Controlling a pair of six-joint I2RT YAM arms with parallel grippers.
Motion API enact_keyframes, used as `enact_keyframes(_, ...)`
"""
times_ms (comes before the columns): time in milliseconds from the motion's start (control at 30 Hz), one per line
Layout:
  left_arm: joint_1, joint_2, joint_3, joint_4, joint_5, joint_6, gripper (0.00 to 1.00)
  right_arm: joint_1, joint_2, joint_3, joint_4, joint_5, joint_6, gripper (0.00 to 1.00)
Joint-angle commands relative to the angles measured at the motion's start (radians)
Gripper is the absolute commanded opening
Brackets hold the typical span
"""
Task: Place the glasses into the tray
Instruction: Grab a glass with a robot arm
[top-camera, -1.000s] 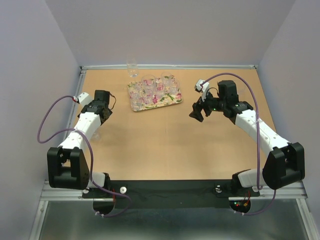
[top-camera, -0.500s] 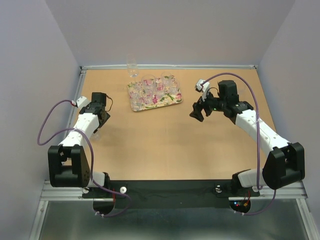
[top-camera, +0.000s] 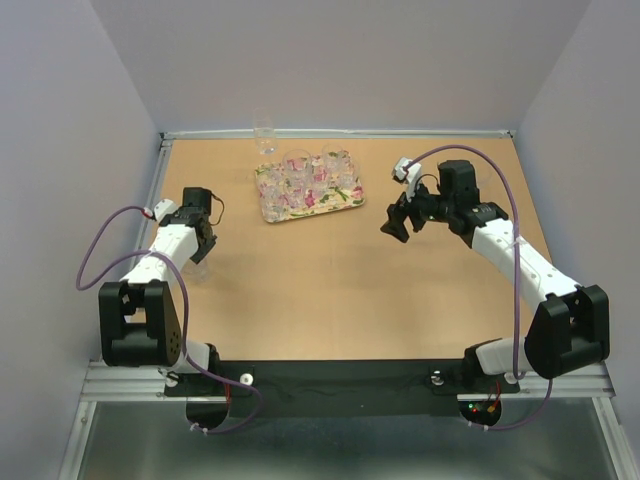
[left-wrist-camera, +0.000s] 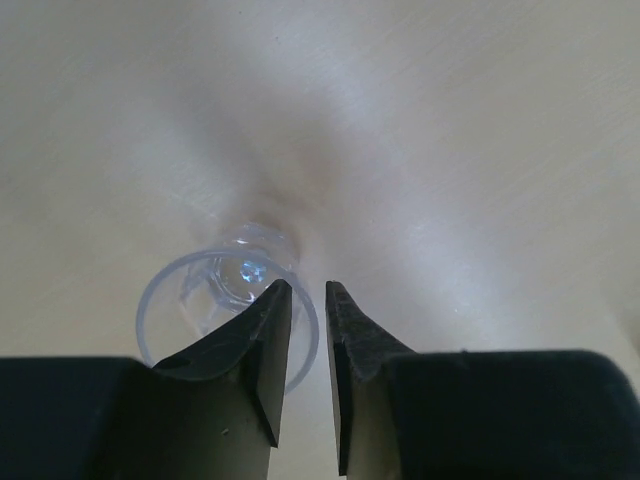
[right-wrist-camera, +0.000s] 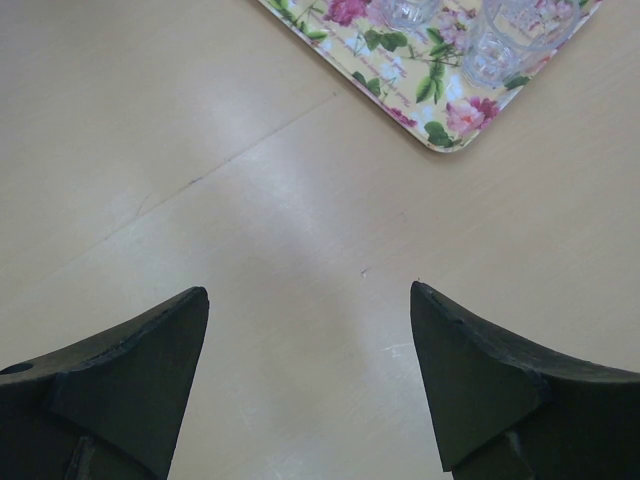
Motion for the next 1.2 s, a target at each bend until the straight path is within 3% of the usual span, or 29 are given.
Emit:
enact_keyframes(0, 0.003, -0.021, -0.010, -0.010, -0.001, -0.009, 0.31, -0.012, -0.037, -0.014, 0.055, 0.007, 0.005, 0.87)
enact_keyframes(300, 0.003, -0.072, -0.024, 0.035, 0.085, 0.041, 0.17, -0.018, -0.042, -0.014, 0.053, 0.008, 0.007, 0.87)
enact_keyframes(633, 0.003, -0.121, -0.053, 0.160, 0.324, 0.192, 0.01, -0.021, -0.041, -0.014, 0.053, 0.010, 0.007, 0.87)
enact_keyframes(767, 0.003, -0.164, -0.077, 0.243, 0.482, 0.259, 0.00, -0.023, -0.041, -0.014, 0.053, 0.008, 0.007, 0.87)
enact_keyframes(1033, 0.003, -0.255, -0.100, 0.334, 0.651, 0.391, 0.00, -0.023, -0.039, -0.014, 0.053, 0.007, 0.007, 0.87)
enact_keyframes(1167, 0.003, -0.288, -0.119, 0.413, 0.874, 0.503, 0.00, -0.024, -0.041, -0.014, 0.053, 0.007, 0.007, 0.87)
